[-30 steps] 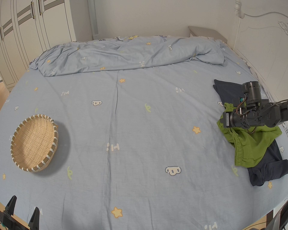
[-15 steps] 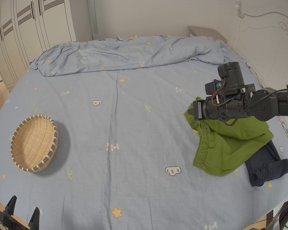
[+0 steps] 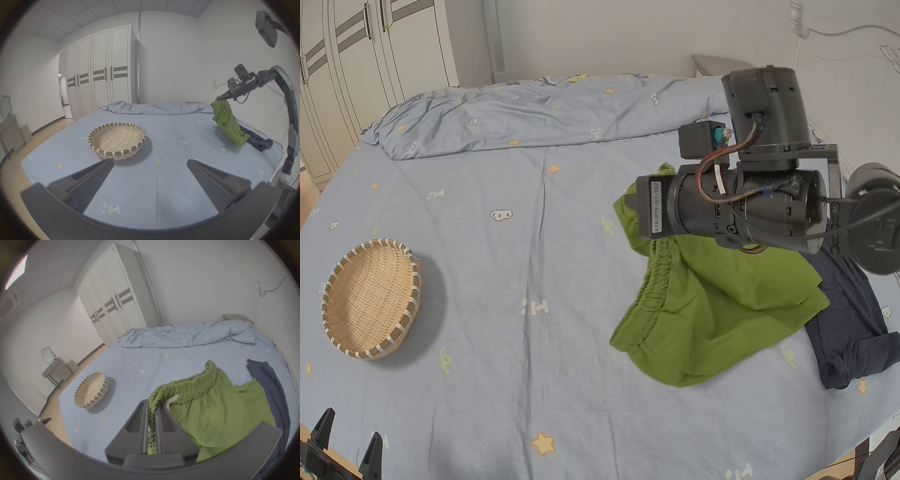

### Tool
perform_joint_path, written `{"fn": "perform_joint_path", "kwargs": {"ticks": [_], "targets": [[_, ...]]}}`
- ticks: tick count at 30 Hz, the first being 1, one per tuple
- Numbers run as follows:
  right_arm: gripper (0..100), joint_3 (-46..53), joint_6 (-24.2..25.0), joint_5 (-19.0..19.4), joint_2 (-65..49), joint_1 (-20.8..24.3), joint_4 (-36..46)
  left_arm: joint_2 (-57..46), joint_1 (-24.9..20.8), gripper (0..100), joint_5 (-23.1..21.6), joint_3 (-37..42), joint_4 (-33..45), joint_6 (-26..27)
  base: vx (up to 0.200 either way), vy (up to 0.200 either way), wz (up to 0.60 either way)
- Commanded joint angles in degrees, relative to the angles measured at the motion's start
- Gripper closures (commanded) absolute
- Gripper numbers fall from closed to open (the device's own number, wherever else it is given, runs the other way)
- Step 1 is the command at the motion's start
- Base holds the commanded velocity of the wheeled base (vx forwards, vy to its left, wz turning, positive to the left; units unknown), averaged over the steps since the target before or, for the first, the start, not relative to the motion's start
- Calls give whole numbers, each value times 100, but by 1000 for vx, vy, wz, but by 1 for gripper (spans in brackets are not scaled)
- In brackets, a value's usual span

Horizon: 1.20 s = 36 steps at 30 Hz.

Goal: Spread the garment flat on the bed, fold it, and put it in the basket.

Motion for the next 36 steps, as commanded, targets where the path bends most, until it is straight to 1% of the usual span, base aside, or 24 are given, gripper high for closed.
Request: {"fn": "perform_joint_path", "kwargs": {"ticks": [1, 3, 6, 7, 11, 23, 24, 29, 36], "targets": [[100, -40, 339, -23, -217, 602, -45, -84, 0, 0, -4, 13, 0, 0, 0, 0, 0], [100, -40, 445, -14, -217, 672, -53, -84, 0, 0, -4, 13, 0, 0, 0, 0, 0], [100, 39, 594, -14, -112, 769, -300, -84, 0, 0, -4, 13, 0, 0, 0, 0, 0], [100, 127, 673, -14, -50, 831, -493, -84, 0, 0, -4, 13, 0, 0, 0, 0, 0], [100, 329, 682, -23, 126, 901, -836, -84, 0, 0, 4, 13, 0, -9, 0, 0, 0], [100, 303, 717, -5, 864, 901, -862, -84, 0, 0, 4, 13, 0, 0, 0, 0, 0], [0, 303, 709, -5, 917, 918, -862, -84, 0, 0, 4, 13, 0, 0, 0, 0, 0], [0, 320, 656, -23, 1040, 1024, -853, -84, 0, 0, 4, 13, 0, 0, 0, 0, 0], [0, 364, 647, -32, 1145, 962, -809, -84, 0, 0, 4, 13, 0, 0, 0, 0, 0]]}}
